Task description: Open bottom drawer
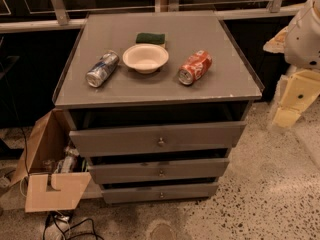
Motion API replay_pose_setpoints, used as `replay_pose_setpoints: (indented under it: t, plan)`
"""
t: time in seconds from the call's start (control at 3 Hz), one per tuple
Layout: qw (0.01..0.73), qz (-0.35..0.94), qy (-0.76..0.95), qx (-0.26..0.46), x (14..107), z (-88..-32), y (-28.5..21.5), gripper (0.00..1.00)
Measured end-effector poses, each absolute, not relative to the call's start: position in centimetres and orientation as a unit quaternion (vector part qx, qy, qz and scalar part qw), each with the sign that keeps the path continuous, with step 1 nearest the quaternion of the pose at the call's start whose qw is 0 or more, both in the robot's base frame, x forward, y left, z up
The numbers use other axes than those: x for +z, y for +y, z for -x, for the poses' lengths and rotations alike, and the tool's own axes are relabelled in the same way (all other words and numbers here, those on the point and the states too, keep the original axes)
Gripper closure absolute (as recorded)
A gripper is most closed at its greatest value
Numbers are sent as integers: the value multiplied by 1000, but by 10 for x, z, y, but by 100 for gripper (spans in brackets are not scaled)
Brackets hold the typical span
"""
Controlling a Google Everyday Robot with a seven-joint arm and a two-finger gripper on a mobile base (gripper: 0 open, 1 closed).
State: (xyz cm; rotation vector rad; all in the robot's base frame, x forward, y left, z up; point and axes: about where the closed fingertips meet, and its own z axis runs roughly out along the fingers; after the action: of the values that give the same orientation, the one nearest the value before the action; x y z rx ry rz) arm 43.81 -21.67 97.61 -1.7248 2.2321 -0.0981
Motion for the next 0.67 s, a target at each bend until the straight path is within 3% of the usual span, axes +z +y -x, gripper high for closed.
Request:
replay_pose_setpoints:
  t: [0.67]
  plan:
    - [161,599,784,-27,963,-435,-216,0]
